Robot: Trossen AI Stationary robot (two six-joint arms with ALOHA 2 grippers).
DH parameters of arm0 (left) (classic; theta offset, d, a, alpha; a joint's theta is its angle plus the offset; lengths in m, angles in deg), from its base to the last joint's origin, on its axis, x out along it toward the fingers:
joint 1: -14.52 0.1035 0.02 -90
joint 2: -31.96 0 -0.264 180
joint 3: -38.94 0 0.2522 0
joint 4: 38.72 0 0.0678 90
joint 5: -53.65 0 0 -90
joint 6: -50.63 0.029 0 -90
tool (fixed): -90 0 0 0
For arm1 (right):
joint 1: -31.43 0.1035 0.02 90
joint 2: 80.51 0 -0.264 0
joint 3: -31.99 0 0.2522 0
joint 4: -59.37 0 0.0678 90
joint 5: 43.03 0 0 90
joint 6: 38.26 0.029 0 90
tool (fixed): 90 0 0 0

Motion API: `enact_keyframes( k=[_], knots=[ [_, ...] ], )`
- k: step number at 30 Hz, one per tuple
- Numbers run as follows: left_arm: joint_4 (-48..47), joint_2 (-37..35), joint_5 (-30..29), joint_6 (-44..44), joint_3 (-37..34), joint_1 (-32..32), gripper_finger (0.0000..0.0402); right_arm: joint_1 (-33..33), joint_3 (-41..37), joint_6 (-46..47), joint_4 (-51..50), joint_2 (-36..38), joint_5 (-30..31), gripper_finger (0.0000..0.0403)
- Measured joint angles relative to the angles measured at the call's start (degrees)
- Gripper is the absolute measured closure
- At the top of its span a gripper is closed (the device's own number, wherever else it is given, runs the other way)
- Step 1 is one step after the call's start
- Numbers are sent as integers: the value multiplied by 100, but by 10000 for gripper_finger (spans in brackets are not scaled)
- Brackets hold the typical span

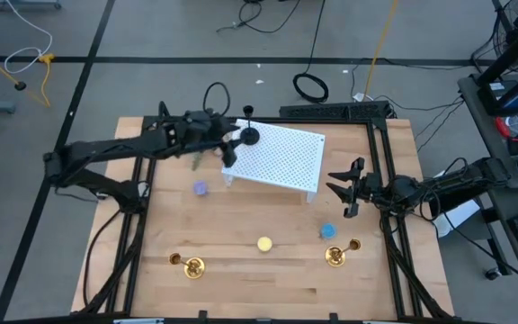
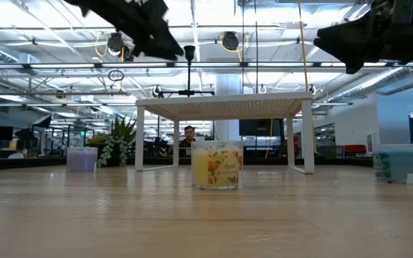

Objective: Pick & Place candle stick holders
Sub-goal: Put the golden candle holder on the shelf

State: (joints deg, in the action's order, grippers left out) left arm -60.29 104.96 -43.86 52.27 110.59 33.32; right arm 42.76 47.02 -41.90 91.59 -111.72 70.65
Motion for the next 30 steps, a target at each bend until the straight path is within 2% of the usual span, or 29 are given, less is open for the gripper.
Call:
enact_keyframes(
  k=[8,14,18,23,30],
  knots=[
    [-2060,-1204,7,564,5,-898,197,1,2,263,-387,2,-133,264],
    [-3566,-1719,51,53,5,-1594,197,3,2,703,-1256,-1,-1857,264],
    [-4270,-1762,473,-520,5,-2095,197,3,2,1037,-1411,0,-2560,264],
    [-4566,-1629,575,-1303,-152,-2745,197,3,2,1196,-1419,-1,-2681,264],
    [-4481,-1365,1315,-2048,-895,-3750,217,3,2,1195,-1416,2,-2680,264]
  ],
)
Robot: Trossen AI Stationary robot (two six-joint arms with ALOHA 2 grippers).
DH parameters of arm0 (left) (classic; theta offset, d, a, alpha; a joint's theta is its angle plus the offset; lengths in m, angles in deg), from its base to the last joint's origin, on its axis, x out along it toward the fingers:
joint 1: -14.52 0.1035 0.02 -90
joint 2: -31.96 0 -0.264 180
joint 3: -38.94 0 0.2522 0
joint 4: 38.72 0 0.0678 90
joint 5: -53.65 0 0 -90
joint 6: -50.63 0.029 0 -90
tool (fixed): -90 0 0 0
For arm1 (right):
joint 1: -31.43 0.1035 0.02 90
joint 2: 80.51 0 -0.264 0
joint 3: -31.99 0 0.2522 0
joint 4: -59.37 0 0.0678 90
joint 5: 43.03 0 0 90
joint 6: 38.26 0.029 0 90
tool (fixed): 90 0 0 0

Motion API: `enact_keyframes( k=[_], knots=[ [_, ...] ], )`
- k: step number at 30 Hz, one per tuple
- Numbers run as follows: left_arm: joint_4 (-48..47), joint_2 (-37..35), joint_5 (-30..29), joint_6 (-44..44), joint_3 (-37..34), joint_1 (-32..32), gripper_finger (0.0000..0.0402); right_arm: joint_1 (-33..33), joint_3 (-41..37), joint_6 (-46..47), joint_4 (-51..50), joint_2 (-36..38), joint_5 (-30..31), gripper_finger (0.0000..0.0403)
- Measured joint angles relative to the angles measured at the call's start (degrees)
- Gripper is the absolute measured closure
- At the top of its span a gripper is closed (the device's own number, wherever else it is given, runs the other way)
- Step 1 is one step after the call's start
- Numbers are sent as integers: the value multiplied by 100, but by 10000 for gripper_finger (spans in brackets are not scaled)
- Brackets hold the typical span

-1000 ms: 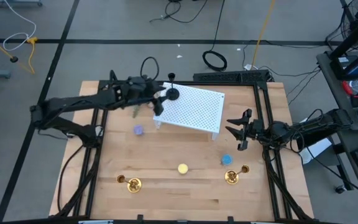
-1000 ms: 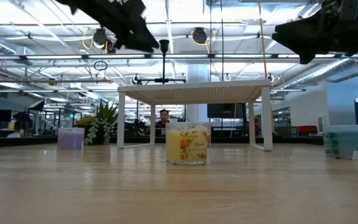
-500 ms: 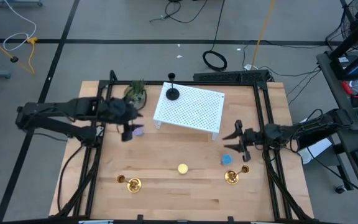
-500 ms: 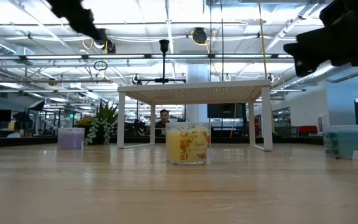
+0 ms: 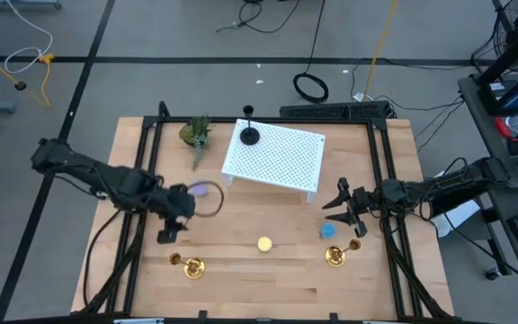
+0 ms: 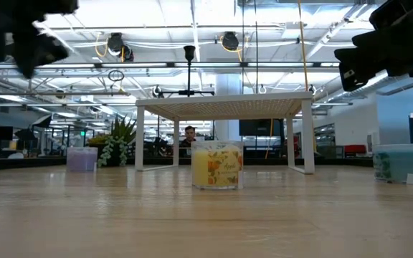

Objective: Pick & Place candle stick holders
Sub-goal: Put the golden candle holder on the shelf

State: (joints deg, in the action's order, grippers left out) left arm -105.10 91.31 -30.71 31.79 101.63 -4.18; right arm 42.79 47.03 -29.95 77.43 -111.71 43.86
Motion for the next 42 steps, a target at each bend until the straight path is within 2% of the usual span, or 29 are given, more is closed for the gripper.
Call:
enact_keyframes(
  k=[4,8,11,15,21,25,29,33,38,42],
  knots=[
    [249,115,242,-638,-388,-497,244,0,0,-83,8,0,2,264],
    [1119,186,231,-1228,-800,-936,269,0,0,-105,22,-1,2,264],
    [1730,205,189,-1275,-1051,-1247,283,0,0,-164,78,0,2,264],
    [2020,203,128,-829,-1188,-1751,299,0,0,-190,275,0,2,264],
    [2042,170,-950,-682,-1189,-2470,307,0,0,-192,457,-1,-3,264],
    [2636,179,-1669,-613,-1191,-2844,297,0,0,-193,487,0,-2,264],
    [3094,181,-1819,-328,-1191,-3180,291,0,0,-214,501,-2,-2,264],
    [3118,181,-1905,-261,-1191,-3418,291,0,0,-214,505,-2,0,264],
    [3197,181,-2502,-176,-1191,-3506,291,0,0,-214,573,-2,-2,264],
    [3420,181,-2626,6,-1191,-3504,291,0,0,-215,676,0,0,264]
  ],
)
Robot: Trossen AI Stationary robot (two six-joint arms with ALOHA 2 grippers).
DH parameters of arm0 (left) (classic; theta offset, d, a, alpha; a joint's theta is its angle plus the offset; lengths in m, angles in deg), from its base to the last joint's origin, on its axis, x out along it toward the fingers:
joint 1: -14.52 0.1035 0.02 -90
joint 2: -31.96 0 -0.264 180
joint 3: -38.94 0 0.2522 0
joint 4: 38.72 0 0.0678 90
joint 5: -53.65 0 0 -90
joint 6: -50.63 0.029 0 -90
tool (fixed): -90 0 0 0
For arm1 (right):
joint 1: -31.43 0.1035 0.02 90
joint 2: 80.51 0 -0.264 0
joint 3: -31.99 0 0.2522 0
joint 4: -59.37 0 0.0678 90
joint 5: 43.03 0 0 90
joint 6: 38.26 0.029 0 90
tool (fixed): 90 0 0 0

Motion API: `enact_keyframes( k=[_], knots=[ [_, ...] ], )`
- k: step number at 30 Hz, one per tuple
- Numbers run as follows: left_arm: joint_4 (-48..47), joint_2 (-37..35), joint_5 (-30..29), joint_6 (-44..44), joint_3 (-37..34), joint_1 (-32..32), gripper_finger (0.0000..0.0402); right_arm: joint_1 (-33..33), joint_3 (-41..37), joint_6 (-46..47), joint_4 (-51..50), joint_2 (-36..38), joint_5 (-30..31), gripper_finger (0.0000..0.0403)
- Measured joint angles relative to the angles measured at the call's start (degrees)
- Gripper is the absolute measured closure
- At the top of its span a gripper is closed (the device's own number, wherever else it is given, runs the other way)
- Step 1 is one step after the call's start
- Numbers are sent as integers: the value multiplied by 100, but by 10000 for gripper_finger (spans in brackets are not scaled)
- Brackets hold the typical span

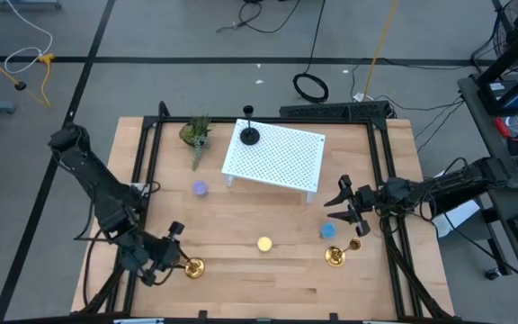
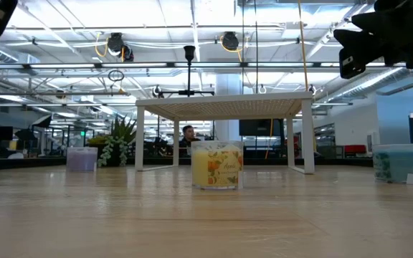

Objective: Pick & Place candle stick holders
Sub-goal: Put the golden candle holder on the shelf

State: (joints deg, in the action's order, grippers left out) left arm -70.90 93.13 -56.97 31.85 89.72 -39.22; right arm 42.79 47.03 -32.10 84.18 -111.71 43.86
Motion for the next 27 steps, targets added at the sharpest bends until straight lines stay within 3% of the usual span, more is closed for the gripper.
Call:
enact_keyframes(
  k=[10,15,18,23,27],
  knots=[
    [149,0,-46,560,0,0,298,0,0,-130,26,-2,0,264],
    [232,0,-88,649,0,8,352,0,0,-130,26,0,0,264],
    [330,2,-546,802,0,11,385,0,0,-158,26,-1,2,264],
    [1275,7,-1232,1167,0,275,370,0,0,-383,64,-2,6,264],
    [2521,7,-1083,1820,0,804,379,0,0,-408,177,-2,24,264]
  ],
)
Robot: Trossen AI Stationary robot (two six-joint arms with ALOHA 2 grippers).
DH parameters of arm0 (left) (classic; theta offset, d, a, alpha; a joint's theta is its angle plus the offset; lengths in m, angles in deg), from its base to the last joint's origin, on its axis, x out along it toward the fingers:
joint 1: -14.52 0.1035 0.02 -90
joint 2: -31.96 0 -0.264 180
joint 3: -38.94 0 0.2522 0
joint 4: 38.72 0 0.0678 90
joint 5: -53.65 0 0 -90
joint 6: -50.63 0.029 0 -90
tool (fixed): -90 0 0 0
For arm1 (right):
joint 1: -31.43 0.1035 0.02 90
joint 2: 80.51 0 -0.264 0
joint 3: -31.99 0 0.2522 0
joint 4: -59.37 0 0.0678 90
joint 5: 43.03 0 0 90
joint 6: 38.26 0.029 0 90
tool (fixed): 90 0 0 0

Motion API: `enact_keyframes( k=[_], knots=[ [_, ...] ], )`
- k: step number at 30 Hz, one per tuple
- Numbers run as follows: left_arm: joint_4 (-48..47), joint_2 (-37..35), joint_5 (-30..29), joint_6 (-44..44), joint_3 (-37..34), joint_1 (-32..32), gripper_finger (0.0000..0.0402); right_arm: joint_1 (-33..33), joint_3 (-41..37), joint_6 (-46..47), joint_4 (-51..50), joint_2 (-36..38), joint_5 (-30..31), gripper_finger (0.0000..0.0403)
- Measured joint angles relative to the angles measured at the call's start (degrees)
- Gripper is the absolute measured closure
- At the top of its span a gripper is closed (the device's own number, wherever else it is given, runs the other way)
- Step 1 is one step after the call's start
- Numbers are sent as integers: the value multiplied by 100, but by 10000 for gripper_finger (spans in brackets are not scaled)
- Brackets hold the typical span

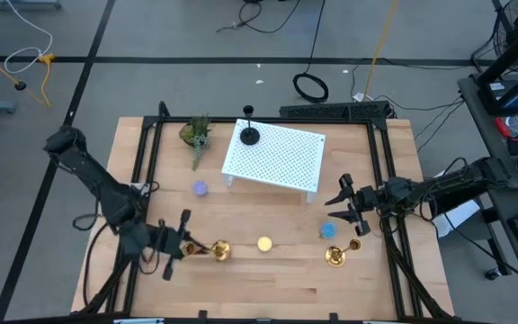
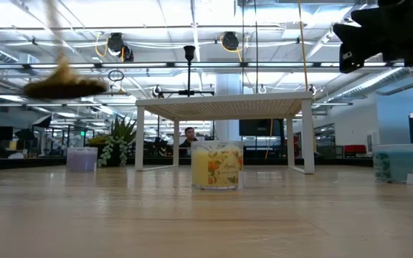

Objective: Pick & Place candle stick holders
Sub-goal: Put the golden candle holder on the shelf

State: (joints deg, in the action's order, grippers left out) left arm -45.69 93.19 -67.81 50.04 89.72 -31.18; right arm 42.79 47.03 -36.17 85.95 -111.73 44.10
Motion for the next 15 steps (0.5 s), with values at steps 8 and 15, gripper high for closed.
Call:
enact_keyframes(
  k=[8,15],
  knots=[
    [1906,-9,-443,-324,2,1549,377,-1,-1,0,253,2,2,264],
    [2934,92,896,-379,7,2975,386,-1,-2,-174,458,1,7,264]
  ],
)
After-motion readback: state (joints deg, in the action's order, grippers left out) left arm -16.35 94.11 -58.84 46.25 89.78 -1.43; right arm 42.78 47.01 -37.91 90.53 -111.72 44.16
